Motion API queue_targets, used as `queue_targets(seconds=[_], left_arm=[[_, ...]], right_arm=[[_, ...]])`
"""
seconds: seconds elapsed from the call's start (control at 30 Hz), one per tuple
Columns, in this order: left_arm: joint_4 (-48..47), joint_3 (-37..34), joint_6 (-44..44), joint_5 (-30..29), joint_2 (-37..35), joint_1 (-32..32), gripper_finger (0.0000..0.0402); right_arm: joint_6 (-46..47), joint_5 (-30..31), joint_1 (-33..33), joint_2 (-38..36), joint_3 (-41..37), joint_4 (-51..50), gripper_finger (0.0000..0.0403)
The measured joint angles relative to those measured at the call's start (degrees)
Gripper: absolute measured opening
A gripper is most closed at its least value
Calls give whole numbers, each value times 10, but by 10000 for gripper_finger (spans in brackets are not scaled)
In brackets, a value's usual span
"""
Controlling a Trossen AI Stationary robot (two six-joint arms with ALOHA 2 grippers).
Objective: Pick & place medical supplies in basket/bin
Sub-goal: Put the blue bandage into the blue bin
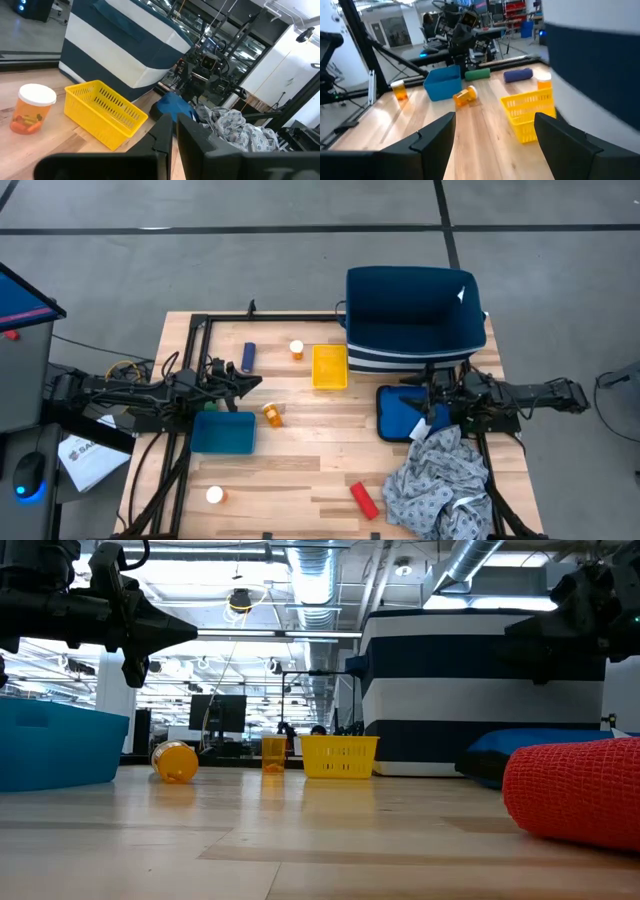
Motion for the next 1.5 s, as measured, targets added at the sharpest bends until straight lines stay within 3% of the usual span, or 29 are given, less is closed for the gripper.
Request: queue_targets(seconds=[0.13, 0.37, 0.57, 0.73, 1.13, 1.37, 1.5], left_arm=[[0, 0, 0, 0, 0, 0, 17], [0, 0, 0, -4, 0, 0, 17], [-1, 0, -18, -15, 0, 0, 28], [-4, 0, -33, -16, 0, 0, 43], [22, 0, -32, -10, 0, 0, 51], [114, 0, -14, 6, -1, 0, 47], [172, 0, -13, 37, -1, 0, 48]], right_arm=[[56, 0, 8, 5, 0, 4, 266], [-41, -7, 14, 7, 0, 12, 266], [22, 31, 13, 7, 0, 47, 266], [22, 45, 7, 7, 0, 47, 266], [203, 77, -6, 7, 0, 58, 266], [293, 81, -22, 7, 0, 77, 266], [307, 125, -24, 7, 0, 102, 266]])
